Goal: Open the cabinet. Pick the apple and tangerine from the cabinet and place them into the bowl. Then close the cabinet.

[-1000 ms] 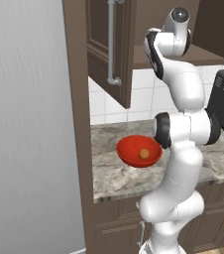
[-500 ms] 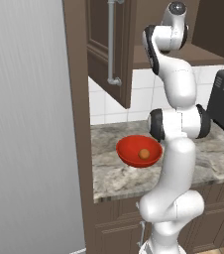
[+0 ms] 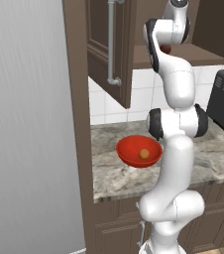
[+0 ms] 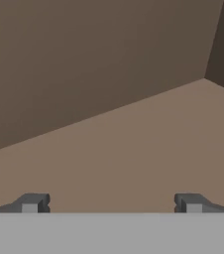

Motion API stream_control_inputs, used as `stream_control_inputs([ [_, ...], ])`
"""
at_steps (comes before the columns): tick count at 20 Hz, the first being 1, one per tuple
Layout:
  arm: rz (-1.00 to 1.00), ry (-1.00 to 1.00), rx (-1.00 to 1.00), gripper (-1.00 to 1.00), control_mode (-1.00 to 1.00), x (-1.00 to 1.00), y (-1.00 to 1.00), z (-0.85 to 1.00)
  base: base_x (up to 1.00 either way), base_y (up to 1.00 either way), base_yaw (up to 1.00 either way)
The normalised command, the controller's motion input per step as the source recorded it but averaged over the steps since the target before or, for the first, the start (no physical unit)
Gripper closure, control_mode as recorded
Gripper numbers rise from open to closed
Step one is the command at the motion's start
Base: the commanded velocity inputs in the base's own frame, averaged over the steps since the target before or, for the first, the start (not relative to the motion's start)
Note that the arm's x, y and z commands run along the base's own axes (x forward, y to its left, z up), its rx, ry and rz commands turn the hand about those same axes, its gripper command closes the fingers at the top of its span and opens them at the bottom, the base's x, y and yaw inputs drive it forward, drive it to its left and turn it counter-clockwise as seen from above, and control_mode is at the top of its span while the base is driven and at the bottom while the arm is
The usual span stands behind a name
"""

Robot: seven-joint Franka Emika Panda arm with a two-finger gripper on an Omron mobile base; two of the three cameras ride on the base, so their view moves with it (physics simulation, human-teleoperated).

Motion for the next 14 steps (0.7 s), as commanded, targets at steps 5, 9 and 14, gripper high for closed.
stream_control_inputs([
  [5,0.0,0.0,0.0,-1.0,-1.0,-0.01,0.0,0.0,0.0,0.0,0.0],
  [9,0.0,0.0,0.0,-1.0,-1.0,-0.01,0.0,-0.1,0.0,0.0,0.0],
  [14,0.0,0.0,0.0,-1.0,-1.0,0.0,0.0,-0.16,0.0,0.0,0.0],
])
